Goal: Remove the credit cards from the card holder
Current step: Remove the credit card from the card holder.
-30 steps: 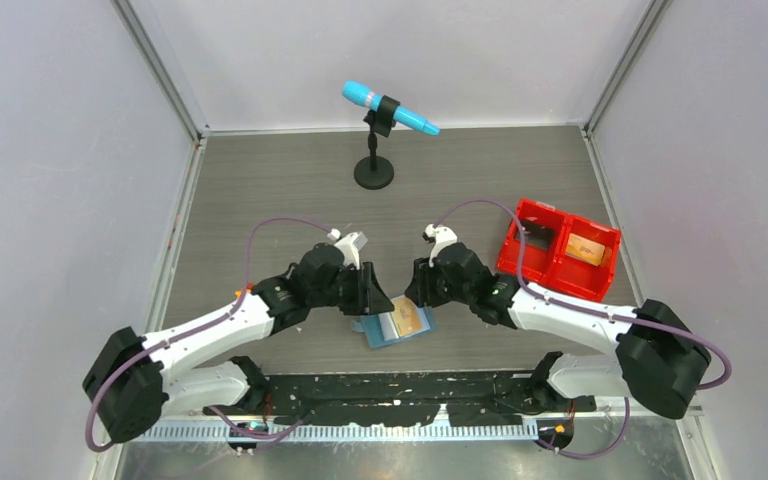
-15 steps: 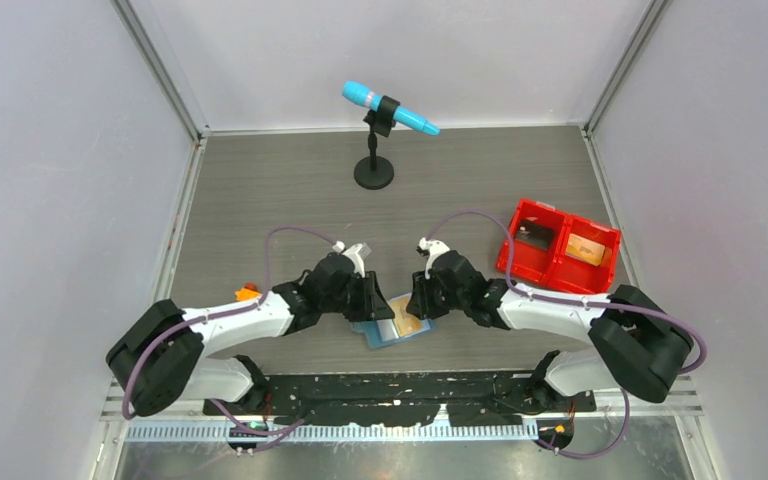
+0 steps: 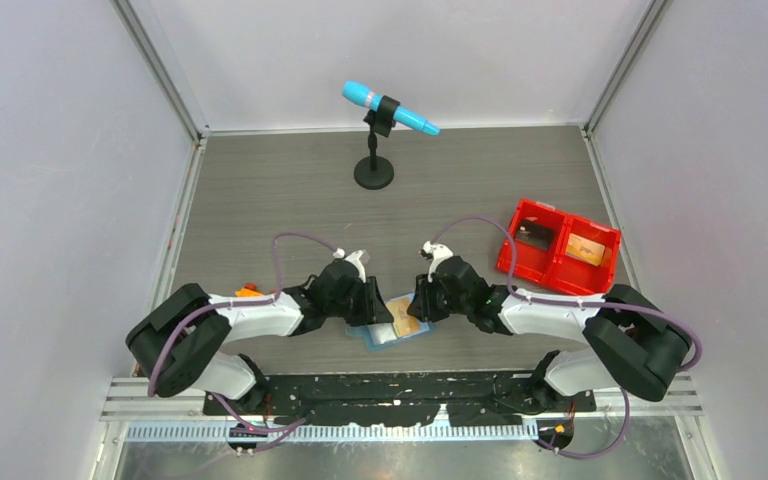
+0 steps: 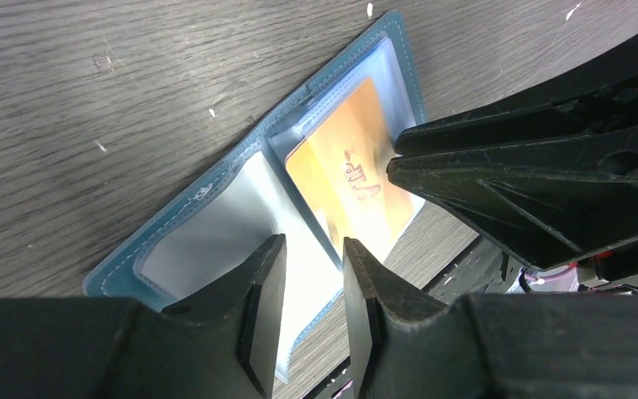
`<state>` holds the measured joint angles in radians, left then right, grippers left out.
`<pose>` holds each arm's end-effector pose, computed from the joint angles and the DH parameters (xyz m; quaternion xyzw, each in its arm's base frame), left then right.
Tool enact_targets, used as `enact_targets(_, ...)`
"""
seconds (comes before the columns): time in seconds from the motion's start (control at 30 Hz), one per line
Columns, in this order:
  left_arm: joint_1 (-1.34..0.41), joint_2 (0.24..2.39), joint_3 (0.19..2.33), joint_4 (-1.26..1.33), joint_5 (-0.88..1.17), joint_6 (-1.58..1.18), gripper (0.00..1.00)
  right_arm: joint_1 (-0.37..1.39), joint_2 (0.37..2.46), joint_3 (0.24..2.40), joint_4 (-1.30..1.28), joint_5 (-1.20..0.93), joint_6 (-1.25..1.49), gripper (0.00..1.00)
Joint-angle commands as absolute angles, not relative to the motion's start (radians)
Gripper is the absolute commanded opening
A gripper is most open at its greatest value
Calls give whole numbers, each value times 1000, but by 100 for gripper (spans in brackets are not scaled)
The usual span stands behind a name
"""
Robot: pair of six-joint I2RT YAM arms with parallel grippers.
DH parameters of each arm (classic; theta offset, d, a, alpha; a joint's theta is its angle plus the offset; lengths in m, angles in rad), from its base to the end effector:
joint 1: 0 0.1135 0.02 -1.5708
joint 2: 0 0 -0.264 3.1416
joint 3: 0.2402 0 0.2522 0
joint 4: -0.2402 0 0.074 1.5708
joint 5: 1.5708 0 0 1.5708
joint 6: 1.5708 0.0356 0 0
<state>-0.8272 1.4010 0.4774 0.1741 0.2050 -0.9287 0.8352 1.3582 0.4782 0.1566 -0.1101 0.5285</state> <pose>0.1643 -0.1894 0.1403 -0.0055 0.9129 -0.3655 0.1815 0.1639 0.1869 0.1486 -0.1614 0.8961 0.2977 0.2871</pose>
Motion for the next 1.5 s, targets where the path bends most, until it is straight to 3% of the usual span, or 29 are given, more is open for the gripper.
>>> enact_targets(0.0,-831,1422,463,278,204,-950,35,835,1347,430,169,-103,552,26)
enact_targets(0.53,-830,1470,425,419,242,-1022,33,835,1341,408,179,-98,562,25)
enact_targets(0.63,-825,1478,414,447,259,-1052,25,835,1342,407,182,-98,563,24)
enact_targets(0.83,-801,1474,359,550,285,-1116,0,835,1345,404,185,-95,563,24)
enact_targets(1.47,-744,1370,270,521,290,-1101,0,833,1361,431,142,-75,546,25)
